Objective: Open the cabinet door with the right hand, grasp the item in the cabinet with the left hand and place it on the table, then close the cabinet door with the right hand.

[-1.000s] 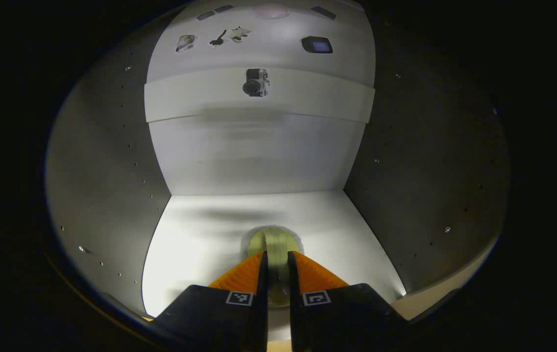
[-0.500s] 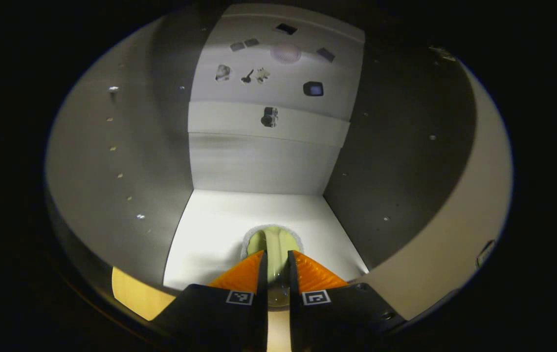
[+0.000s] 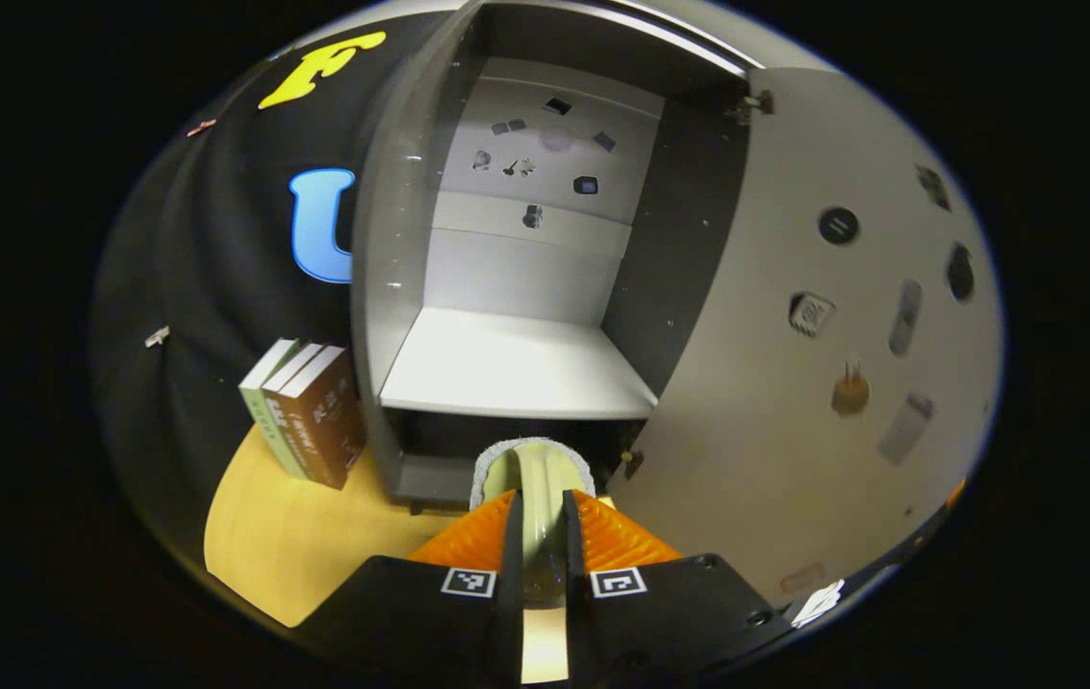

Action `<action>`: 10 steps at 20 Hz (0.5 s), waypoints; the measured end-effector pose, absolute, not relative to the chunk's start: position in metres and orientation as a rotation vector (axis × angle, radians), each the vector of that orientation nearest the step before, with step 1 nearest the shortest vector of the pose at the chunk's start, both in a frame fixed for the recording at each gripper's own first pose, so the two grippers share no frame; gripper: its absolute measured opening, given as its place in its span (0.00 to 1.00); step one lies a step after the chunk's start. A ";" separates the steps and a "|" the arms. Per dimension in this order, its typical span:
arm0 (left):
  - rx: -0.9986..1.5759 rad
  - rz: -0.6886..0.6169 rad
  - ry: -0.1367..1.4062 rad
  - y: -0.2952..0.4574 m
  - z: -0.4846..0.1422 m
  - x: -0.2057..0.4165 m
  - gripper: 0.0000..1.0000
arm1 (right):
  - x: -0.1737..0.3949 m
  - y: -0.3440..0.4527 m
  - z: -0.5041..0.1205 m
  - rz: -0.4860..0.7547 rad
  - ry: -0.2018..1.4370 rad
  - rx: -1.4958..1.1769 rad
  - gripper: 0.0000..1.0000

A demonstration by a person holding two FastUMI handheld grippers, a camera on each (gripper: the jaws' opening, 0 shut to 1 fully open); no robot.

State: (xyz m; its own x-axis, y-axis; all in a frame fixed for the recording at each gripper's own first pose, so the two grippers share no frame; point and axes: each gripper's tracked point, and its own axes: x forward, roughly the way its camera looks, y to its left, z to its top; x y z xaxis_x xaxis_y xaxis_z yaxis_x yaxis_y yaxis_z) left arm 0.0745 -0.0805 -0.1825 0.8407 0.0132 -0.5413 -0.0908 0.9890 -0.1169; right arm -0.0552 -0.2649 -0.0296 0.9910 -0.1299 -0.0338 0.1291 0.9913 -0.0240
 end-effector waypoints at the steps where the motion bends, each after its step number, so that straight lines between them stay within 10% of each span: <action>1: -0.147 0.050 0.576 -0.090 -0.191 0.052 0.22 | -0.059 -0.261 -0.029 -0.132 0.039 -0.035 0.66; 10: -0.260 0.045 0.622 -0.129 -0.289 -0.020 0.22 | -0.086 -0.242 -0.012 -0.109 -0.027 0.004 0.95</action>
